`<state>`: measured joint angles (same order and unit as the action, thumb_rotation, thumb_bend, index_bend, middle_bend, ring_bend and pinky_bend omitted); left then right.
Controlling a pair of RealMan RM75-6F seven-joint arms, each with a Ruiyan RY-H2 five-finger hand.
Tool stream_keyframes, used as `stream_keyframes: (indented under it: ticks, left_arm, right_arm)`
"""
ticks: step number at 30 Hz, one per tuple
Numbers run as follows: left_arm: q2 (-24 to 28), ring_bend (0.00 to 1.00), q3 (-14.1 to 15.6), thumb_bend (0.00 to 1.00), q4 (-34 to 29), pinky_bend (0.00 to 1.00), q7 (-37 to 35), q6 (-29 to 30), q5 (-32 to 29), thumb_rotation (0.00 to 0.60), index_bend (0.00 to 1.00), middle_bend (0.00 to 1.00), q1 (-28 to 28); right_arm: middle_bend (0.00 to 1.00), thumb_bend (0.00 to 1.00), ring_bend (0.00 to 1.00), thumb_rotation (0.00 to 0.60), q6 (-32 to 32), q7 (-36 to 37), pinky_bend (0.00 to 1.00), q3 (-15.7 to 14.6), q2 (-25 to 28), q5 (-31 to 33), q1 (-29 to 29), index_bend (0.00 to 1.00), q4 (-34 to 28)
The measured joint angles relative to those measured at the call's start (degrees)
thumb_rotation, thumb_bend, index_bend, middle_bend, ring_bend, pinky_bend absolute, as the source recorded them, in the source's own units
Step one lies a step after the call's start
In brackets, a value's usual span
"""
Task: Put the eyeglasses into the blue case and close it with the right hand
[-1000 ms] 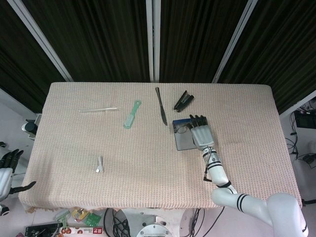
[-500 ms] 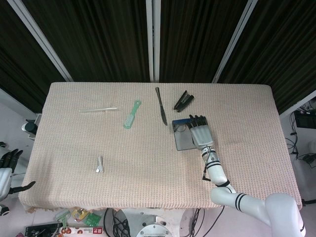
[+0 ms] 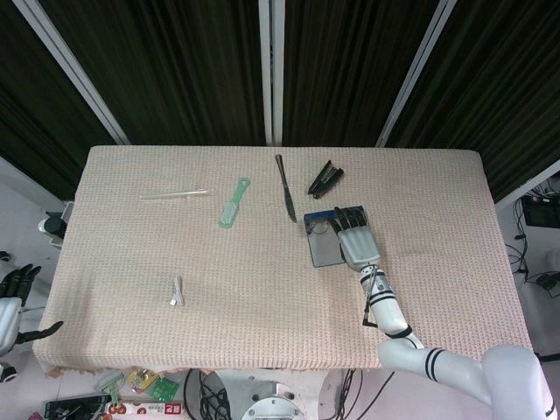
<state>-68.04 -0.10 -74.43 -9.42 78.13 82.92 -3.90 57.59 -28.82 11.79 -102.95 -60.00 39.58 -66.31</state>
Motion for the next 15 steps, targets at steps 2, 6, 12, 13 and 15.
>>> stream_keyframes:
  ticks: [2,6,12,13,15]
  left_arm:
    - [0.0,0.04,0.0,0.1,0.0,0.19,0.0,0.1,0.2,0.442,0.05,0.04,0.0]
    - [0.0,0.04,0.1,0.1,-0.2,0.19,0.2,0.4,0.4,0.442,0.05,0.04,0.1]
    - [0.0,0.04,0.2,0.1,-0.8,0.19,0.7,0.6,0.6,0.444,0.05,0.04,0.1]
    - [0.0,0.04,0.2,0.1,-0.9,0.19,0.9,0.7,0.7,0.443,0.05,0.04,0.1]
    - [-0.1,0.04,0.2,0.1,-1.0,0.19,1.1,0.7,0.7,0.443,0.05,0.04,0.1]
  right_arm:
    - [0.0,0.76,0.0,0.6,0.4,-0.2,0.0,-0.6,1.3,-0.2,-0.7,0.13,-2.1]
    - [0.0,0.41,0.0,0.6,1.0,-1.9,0.0,-2.3,5.7,-0.3,-2.4,0.01,-7.5]
    - [0.0,0.18,0.0,0.6,0.2,-5.9,0.0,-3.1,9.7,1.8,-2.8,0.0,-11.4]
    - [0.0,0.17,0.0,0.6,0.1,-6.1,0.0,-3.1,9.9,2.0,-2.7,0.0,-11.7]
    - [0.0,0.17,0.0,0.6,-0.2,-6.0,0.0,-3.0,10.1,2.1,-2.4,0.0,-12.0]
